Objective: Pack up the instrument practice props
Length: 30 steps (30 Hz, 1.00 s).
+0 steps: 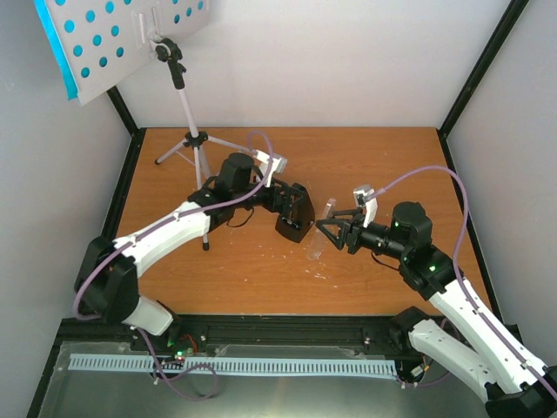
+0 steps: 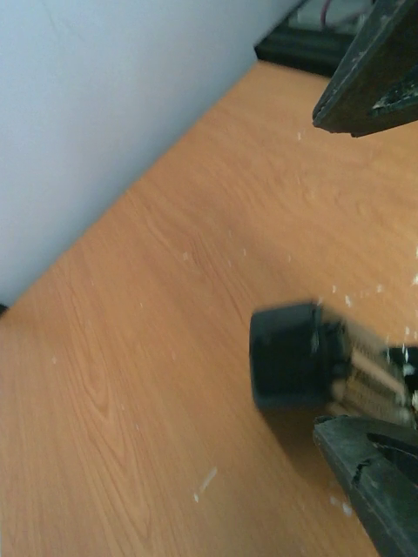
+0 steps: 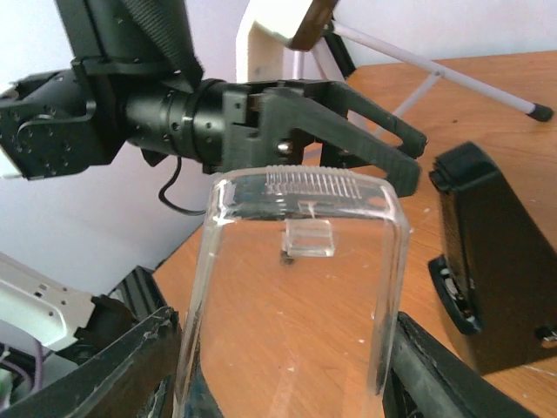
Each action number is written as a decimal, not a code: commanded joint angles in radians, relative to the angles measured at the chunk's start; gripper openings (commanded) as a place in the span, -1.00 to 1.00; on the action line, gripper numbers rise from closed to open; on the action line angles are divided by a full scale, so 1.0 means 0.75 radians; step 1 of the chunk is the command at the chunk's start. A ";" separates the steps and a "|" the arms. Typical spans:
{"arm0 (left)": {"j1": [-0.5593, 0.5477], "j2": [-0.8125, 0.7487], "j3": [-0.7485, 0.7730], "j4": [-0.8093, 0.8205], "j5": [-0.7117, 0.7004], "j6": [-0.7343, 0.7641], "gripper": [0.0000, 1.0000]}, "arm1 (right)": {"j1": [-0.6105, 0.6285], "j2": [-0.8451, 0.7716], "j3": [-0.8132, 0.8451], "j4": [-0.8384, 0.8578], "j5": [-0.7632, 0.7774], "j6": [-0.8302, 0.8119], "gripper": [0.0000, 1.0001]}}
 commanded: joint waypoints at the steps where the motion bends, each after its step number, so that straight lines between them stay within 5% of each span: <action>1: -0.003 0.145 0.143 -0.161 -0.127 0.189 0.78 | 0.009 -0.043 -0.025 -0.059 0.109 -0.063 0.00; 13: -0.051 0.295 0.234 -0.158 -0.273 0.306 0.75 | 0.009 -0.012 -0.019 -0.062 0.087 -0.098 0.02; 24: -0.142 0.281 0.221 -0.175 -0.608 0.295 0.27 | 0.009 -0.032 -0.029 -0.068 0.109 -0.095 0.04; 30: -0.157 0.171 0.130 -0.240 -0.756 0.070 0.11 | 0.009 -0.044 -0.032 -0.094 0.150 -0.145 0.04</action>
